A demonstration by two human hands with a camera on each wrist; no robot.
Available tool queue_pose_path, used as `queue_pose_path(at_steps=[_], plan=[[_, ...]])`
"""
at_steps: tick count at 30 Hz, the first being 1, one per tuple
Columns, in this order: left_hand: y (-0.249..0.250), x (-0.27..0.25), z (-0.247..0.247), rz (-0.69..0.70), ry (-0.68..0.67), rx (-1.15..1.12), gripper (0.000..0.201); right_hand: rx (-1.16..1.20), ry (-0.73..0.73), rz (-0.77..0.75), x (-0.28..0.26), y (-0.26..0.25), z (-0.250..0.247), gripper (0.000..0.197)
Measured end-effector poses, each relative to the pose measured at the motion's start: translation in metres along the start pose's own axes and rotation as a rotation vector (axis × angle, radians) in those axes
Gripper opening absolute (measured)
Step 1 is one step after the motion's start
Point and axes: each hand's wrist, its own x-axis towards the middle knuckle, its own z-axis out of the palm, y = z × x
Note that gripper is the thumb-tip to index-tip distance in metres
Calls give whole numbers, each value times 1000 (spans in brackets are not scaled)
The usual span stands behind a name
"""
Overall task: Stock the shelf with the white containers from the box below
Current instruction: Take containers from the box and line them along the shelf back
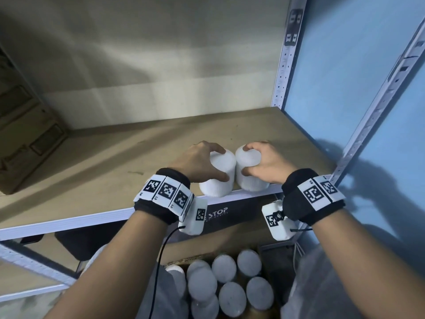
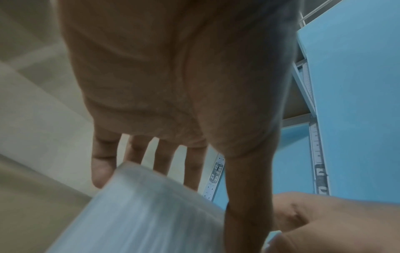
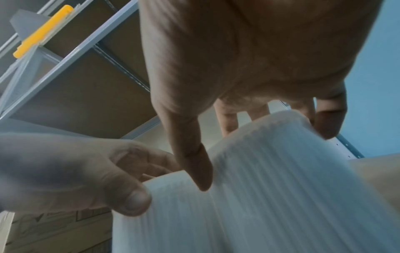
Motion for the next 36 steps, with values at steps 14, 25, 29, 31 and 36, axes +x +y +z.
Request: queue_pose_path(at_steps=[14, 25, 29, 31, 36], plan=[[6, -20, 1, 99, 68, 80, 61, -280, -107, -39, -16, 5, -13, 75], [13, -37, 7, 128, 121, 141, 33, -289, 61, -144, -40, -7, -21, 28], [13, -35, 8, 109, 136, 110, 31, -320, 109, -175, -37, -7, -17, 23], [13, -32, 7, 102, 136, 108, 31, -318, 116, -182, -33, -6, -16, 23], [12, -19, 6, 101, 136, 85, 33, -327, 128, -189, -19, -5, -15, 25]])
